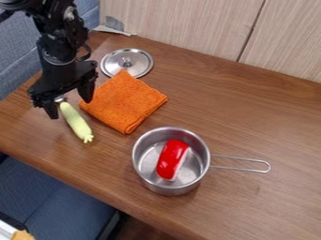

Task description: Move the orange cloth to the center

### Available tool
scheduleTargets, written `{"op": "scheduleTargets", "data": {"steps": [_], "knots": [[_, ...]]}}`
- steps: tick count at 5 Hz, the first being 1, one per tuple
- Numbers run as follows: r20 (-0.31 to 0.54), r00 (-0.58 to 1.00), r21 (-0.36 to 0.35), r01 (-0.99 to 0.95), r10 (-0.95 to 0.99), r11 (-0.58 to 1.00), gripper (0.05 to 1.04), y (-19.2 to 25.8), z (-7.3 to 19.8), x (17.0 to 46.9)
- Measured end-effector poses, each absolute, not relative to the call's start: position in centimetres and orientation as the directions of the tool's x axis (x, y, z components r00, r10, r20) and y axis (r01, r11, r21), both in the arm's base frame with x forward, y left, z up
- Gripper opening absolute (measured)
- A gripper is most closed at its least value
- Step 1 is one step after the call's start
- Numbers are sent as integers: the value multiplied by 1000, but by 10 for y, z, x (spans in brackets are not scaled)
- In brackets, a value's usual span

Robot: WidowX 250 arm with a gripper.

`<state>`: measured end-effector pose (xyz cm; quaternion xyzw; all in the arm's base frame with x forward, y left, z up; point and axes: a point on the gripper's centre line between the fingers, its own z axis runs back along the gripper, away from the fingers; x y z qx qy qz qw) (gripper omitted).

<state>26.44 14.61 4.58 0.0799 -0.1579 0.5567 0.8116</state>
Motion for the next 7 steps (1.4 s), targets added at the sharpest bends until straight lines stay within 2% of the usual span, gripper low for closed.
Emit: {"op": "scheduleTargets", "data": {"steps": [1, 2, 3, 5, 7], "knots": [[322, 338, -27, -930, 884, 365, 1000, 144, 38, 262], [296, 345, -14, -931, 891, 365, 1000, 142, 40, 263], [293, 380, 4, -918, 877, 397, 1000, 130, 39, 279], [231, 459, -29, -878, 858, 478, 1000, 97, 39, 321], [236, 515, 13, -850, 824, 527, 1001, 87, 27, 342]]}}
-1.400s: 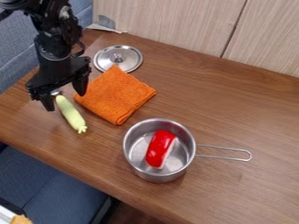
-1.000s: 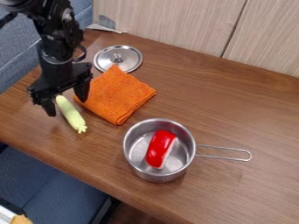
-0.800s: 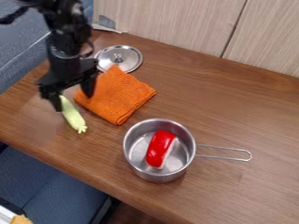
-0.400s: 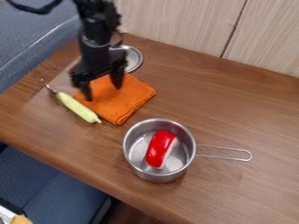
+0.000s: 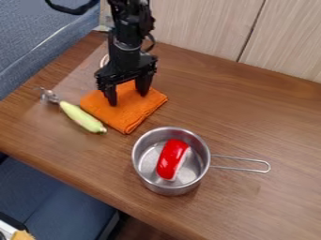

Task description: Move the orange cloth to the center

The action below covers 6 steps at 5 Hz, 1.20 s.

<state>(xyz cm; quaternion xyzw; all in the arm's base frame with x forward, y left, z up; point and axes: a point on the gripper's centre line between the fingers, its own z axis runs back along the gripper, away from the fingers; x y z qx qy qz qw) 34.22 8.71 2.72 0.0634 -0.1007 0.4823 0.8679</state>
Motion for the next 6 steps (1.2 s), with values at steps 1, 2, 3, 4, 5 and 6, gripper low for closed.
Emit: {"op": "scheduleTargets", "data": {"steps": [1, 2, 3, 4, 5, 6], "knots": [[240, 527, 32, -844, 816, 535, 1001, 88, 24, 345], [256, 536, 55, -839, 804, 542, 1001, 90, 21, 349], [263, 549, 77, -832, 793, 550, 1001, 87, 17, 355], [243, 553, 50, -828, 797, 559, 999, 71, 18, 368], [216, 573, 25, -813, 791, 582, 997, 44, 17, 386], [180, 611, -2, -783, 771, 622, 999, 7, 18, 397]]}}
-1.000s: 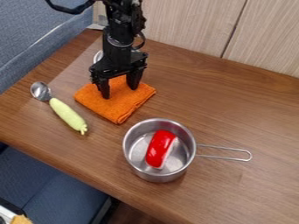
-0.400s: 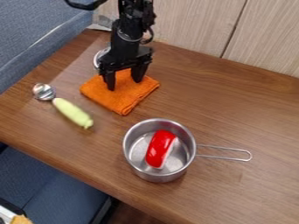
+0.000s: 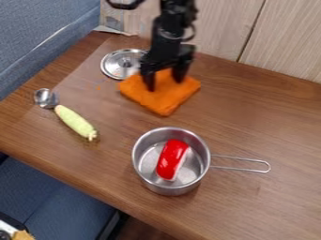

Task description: Move the orange cloth to the center

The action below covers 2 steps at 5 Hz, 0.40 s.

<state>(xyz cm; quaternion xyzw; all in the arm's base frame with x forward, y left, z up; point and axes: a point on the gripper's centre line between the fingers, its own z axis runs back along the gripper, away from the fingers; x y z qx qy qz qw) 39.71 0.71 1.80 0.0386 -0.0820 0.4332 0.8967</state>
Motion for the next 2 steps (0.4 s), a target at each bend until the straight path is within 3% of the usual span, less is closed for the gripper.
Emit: {"op": "scheduleTargets", "data": {"steps": [2], "knots": [[111, 728, -8, -680, 676, 733, 999, -69, 17, 402]]}}
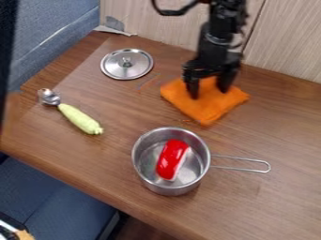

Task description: Move the orange cloth to the center

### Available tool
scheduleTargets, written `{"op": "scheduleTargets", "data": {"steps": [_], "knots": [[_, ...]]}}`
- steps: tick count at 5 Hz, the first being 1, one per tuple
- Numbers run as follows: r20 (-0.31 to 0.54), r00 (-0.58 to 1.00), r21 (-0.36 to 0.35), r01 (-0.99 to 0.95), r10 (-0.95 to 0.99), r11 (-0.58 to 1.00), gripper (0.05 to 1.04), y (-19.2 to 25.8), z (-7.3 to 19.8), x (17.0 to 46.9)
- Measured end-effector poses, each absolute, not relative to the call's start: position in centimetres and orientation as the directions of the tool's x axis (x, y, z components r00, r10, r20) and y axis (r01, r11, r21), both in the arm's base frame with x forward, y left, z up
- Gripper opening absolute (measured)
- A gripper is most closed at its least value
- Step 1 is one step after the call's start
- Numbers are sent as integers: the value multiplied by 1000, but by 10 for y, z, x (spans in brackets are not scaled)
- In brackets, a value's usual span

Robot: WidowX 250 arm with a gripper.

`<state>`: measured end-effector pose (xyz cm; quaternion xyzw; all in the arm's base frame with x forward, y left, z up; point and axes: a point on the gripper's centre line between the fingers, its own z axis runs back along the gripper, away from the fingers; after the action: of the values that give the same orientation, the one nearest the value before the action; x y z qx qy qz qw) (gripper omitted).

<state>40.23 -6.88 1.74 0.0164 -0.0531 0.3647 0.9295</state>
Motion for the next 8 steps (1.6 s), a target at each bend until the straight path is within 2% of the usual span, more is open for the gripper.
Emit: {"op": "scheduleTargets", "data": {"steps": [1, 2, 5, 6, 8], "knots": [[108, 792, -3, -604, 600, 797, 999, -104, 17, 394], [123, 820, 6, -564, 559, 826, 999, -115, 17, 389], [134, 806, 13, -583, 576, 813, 999, -106, 24, 377], [129, 793, -42, -596, 596, 802, 999, -101, 43, 377], [191, 734, -149, -635, 652, 758, 999, -79, 95, 366]]}}
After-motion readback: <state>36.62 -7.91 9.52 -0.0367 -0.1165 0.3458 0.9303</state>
